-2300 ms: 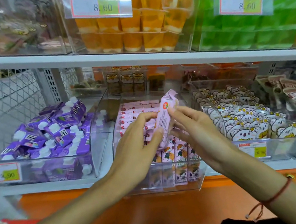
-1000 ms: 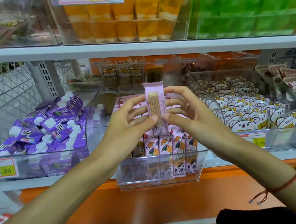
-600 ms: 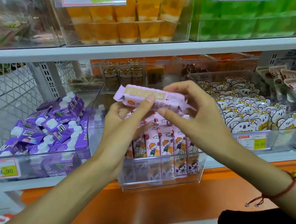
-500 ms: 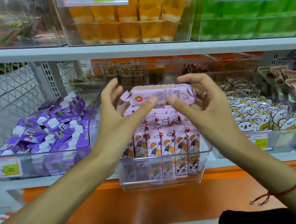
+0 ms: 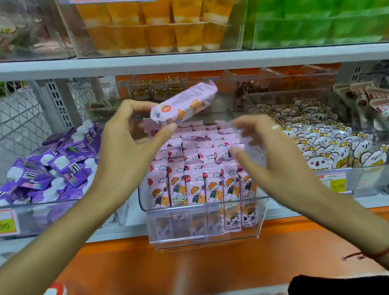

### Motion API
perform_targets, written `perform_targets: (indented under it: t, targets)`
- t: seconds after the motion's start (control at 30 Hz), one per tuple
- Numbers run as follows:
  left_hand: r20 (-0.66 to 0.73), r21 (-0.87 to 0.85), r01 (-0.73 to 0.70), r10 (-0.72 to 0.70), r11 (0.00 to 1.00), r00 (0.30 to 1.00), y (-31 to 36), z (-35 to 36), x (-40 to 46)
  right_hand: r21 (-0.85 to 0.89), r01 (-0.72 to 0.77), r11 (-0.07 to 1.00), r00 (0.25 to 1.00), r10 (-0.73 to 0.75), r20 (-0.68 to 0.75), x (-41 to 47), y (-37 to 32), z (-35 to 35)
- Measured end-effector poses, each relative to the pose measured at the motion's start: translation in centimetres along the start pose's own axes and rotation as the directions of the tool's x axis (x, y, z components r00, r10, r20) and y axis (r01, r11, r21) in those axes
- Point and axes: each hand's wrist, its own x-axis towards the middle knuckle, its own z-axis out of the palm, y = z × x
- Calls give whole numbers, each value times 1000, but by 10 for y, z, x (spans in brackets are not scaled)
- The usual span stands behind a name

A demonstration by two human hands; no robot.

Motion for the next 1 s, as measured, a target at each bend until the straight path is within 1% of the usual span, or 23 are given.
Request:
perform_targets:
  t: [0.03, 0.1, 0.13, 0.2, 0.3, 0.4, 0.57, 0.63, 0.7, 0.77, 0.8, 0.83, 0.93, 1.0]
  targets:
    - [-2, 40, 15, -15, 999, 1000, -4, 2, 6, -103, 78, 992, 993, -69, 92, -4, 0, 3]
    - [24, 118, 43, -46, 992, 999, -12, 11, 18, -284, 204, 937, 949, -118, 292, -9, -1, 10]
    - [42, 164, 46, -54, 985, 998, -16, 16, 24, -361, 250, 898, 925, -112, 364, -11, -1, 13]
    - [76, 254, 37, -58, 966, 995, -21, 30, 37, -442, 293, 848, 899, -87, 428, -12, 0, 16]
    - [133, 357, 15, -66, 934, 989, -28, 53, 60, -441, 269, 856, 893, -49, 448, -11, 0, 15]
    - [169, 492, -29, -63, 870, 984, -36, 78, 79, -421, 267, 867, 886, -48, 461, -9, 0, 14]
    - [254, 592, -114, -50, 797, 966, -51, 97, 99, -399, 265, 878, 882, -54, 468, -7, 2, 12]
    - [343, 598, -152, -80, 787, 936, -52, 97, 112, -390, 269, 881, 879, -60, 472, -7, 3, 11]
    - [461, 596, -152, -181, 789, 869, -50, 97, 125, -373, 269, 888, 875, -63, 479, -7, 4, 11]
    - [510, 641, -133, -289, 756, 810, -50, 101, 133, -360, 268, 893, 872, -66, 485, -7, 5, 10]
    - [502, 656, -126, -306, 744, 809, -51, 104, 135, -355, 268, 896, 873, -69, 483, -7, 5, 10]
    - [479, 658, -119, -291, 744, 828, -52, 110, 134, -351, 268, 897, 873, -72, 482, -8, 6, 10]
    - [324, 667, -90, -179, 740, 929, -57, 128, 129, -340, 276, 899, 871, -84, 484, -8, 6, 10]
    - [256, 714, -71, -165, 697, 952, -64, 136, 126, -324, 275, 905, 873, -94, 479, -8, 6, 10]
